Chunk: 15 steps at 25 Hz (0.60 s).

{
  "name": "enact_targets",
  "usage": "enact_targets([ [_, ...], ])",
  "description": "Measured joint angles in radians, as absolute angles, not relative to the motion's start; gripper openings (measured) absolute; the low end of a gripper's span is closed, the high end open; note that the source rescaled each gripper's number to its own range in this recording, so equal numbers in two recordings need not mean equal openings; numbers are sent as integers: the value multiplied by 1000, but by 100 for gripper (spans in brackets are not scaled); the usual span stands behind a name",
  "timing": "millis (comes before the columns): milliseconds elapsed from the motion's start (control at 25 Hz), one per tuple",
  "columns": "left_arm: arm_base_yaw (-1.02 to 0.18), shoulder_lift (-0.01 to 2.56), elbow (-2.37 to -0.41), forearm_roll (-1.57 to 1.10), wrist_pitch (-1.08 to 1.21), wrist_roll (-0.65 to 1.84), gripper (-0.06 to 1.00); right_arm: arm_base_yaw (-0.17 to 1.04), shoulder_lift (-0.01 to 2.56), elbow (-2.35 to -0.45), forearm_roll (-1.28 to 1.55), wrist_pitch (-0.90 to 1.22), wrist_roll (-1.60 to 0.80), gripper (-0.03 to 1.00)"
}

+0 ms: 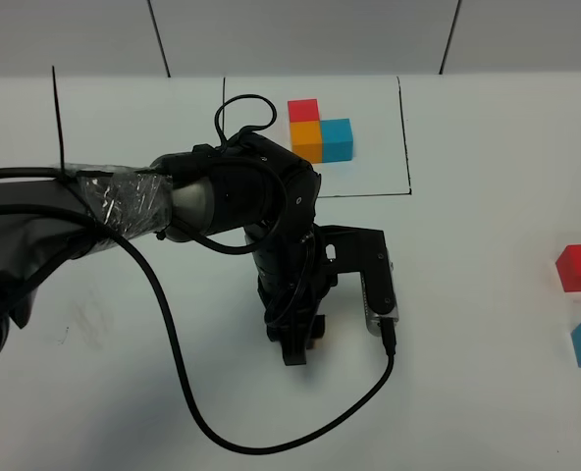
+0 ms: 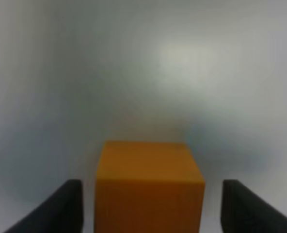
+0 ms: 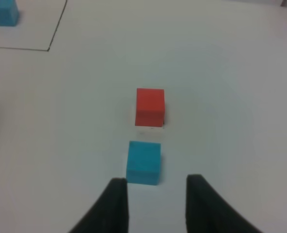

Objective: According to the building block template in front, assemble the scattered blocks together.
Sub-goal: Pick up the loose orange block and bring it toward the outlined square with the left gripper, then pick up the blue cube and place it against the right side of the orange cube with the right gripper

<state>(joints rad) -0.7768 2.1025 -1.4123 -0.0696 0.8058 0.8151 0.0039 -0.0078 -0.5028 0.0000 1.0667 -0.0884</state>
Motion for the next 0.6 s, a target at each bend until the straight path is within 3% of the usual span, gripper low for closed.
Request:
enact_targets([
  [80, -778, 2101, -1413, -70, 807, 815, 77, 4, -8, -503, 0, 1067, -88, 0],
  [160, -778, 2086, -1413, -70, 810, 816, 95, 4, -8, -503, 0, 1067, -88, 0],
  [240, -778, 2046, -1413, -68, 822, 816, 100, 4, -8, -503, 0, 1067, -88, 0],
  [440, -779, 1866, -1414, -12, 907, 799, 100, 4, -8, -503, 0, 1067, -88, 0],
  [600, -779, 1704, -1416, 146, 1079, 698, 94, 4, -8, -503, 0, 1067, -88, 0],
])
